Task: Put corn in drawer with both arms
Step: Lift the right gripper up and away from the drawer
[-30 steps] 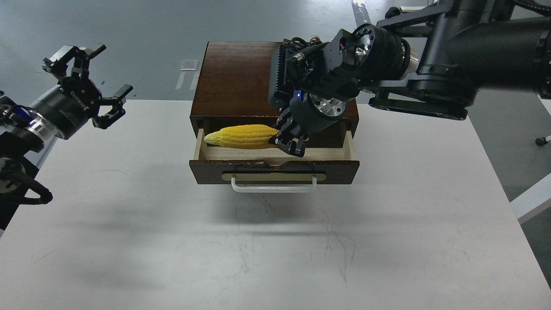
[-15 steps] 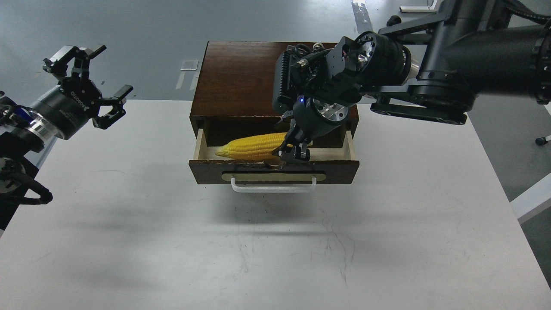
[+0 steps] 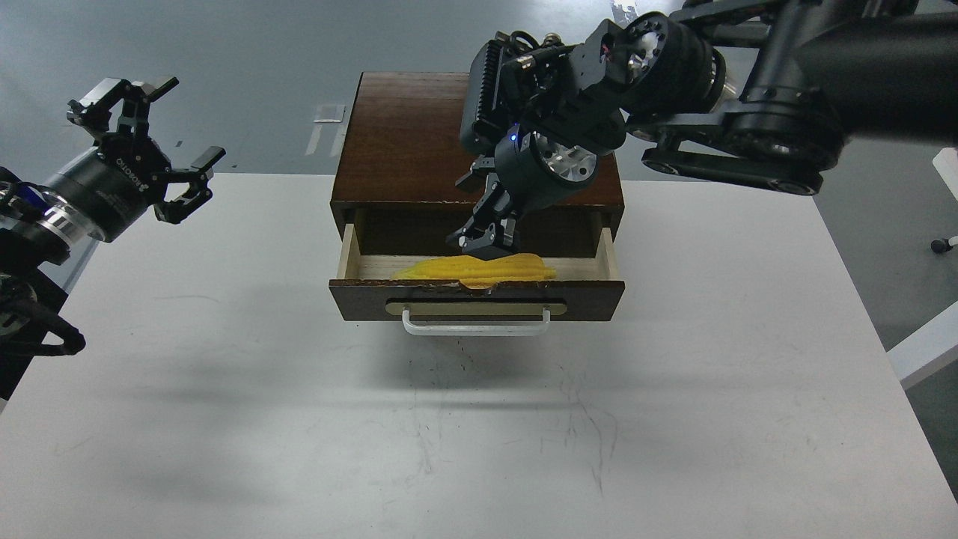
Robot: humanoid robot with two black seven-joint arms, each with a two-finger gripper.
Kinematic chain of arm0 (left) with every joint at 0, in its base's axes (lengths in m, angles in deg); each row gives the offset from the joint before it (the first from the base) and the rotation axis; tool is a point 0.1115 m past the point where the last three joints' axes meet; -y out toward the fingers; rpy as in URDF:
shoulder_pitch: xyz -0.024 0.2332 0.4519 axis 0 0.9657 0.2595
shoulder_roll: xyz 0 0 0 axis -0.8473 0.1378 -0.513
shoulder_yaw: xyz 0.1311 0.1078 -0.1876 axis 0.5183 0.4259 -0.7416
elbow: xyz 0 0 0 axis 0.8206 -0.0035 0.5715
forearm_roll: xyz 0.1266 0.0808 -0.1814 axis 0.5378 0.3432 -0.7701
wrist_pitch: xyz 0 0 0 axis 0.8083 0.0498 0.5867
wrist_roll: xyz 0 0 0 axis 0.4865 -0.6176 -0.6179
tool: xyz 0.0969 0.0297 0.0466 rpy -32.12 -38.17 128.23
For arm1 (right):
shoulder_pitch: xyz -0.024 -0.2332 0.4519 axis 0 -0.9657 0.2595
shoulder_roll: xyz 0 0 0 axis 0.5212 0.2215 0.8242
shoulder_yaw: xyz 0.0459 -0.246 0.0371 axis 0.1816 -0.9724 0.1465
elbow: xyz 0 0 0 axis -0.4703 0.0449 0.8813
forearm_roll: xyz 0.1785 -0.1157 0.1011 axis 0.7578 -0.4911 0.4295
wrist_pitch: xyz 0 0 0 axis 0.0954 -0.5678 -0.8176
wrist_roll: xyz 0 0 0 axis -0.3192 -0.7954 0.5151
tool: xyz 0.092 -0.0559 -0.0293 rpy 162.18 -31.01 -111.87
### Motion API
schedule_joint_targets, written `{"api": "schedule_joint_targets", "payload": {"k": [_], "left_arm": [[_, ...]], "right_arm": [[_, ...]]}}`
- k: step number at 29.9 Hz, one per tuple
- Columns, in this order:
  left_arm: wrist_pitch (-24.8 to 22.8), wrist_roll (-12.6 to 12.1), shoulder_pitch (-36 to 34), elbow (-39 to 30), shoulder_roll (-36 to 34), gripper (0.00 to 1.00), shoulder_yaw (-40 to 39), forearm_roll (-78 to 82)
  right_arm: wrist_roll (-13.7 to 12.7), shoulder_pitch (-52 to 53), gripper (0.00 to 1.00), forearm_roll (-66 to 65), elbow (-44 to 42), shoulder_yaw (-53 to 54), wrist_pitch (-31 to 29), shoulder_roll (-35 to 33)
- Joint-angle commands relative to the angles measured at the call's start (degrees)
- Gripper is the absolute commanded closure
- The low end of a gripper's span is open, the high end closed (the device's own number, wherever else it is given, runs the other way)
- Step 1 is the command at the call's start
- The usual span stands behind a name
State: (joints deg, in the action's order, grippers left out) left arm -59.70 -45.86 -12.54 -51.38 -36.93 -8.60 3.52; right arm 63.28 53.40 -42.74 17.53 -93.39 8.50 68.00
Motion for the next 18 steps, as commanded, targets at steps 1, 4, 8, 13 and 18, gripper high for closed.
{"api": "schedule_joint_targets", "payload": {"k": [1,4,8,13,18], "left_arm": [[0.00,0.00,0.06,0.00,0.00,0.02,-0.18,0.00],[0.00,0.00,0.15,0.00,0.26,0.02,-0.44,0.00],[0.00,0.00,0.15,0.00,0.62,0.02,-0.44,0.00],[0.00,0.00,0.24,0.00,1.06,0.02,-0.44,0.00],[0.00,0.00,0.85,0.09,2.11,0.02,-0.44,0.00]], "right_arm": [[0.00,-0.27,0.05,10.74,-0.67,2.75,-0.14,-4.08],[0.00,-2.29,0.04,22.42,-2.60,4.42,-0.50,-7.07],[0.00,-10.97,0.03,44.37,-7.08,9.06,0.03,-11.89],[0.00,-24.43,0.03,56.11,-11.13,18.73,0.38,-17.79],[0.00,-43.21,0.01,62.43,-15.26,35.14,0.47,-19.99]]}}
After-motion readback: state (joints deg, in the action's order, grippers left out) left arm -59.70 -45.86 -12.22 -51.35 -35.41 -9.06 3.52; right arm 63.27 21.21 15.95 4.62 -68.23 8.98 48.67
